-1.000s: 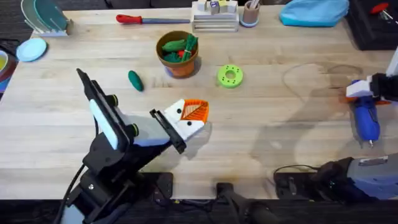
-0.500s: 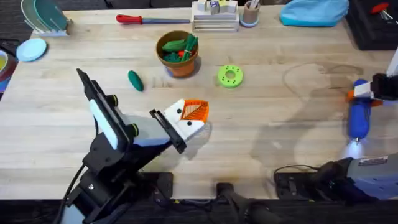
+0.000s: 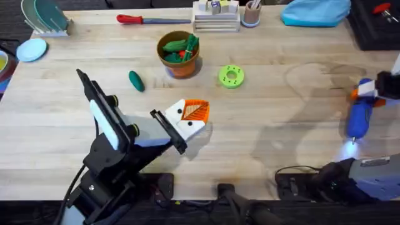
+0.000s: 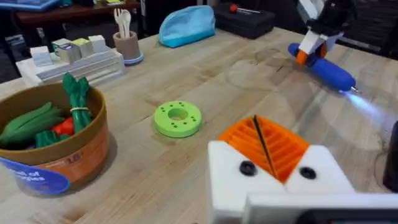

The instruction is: Pick up the gripper from the table and insert it into the empty holder that is missing its gripper. Then pick up a screw, insert it into the mounting hole, and use the screwdriver to tighten it. Finally, clean up the table by picking up the vegetable and placing it into the bucket.

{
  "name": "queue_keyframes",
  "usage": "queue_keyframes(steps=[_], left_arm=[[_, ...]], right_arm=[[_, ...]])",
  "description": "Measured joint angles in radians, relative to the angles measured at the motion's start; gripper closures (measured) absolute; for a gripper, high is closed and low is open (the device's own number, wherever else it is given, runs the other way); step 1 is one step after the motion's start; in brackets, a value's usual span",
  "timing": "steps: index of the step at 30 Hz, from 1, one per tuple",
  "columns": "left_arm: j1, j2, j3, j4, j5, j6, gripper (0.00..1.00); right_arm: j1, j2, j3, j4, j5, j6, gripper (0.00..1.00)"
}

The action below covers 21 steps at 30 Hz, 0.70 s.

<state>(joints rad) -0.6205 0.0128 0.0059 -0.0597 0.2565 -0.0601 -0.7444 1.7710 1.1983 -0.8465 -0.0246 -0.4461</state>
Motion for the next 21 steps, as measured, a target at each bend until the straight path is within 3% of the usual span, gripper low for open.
queue_keyframes(steps=[7, 21], left_arm=[[0.000, 0.000, 0.000, -0.001, -0.014, 0.000, 0.988], [0.000, 0.000, 0.000, -0.002, -0.015, 0.000, 0.988]], right_arm=[[0.002, -0.083, 0.071, -0.008, -0.036, 0.086, 0.972], [0.052, -0.591, 0.081, 0.037, -0.336, 0.157, 0.972]])
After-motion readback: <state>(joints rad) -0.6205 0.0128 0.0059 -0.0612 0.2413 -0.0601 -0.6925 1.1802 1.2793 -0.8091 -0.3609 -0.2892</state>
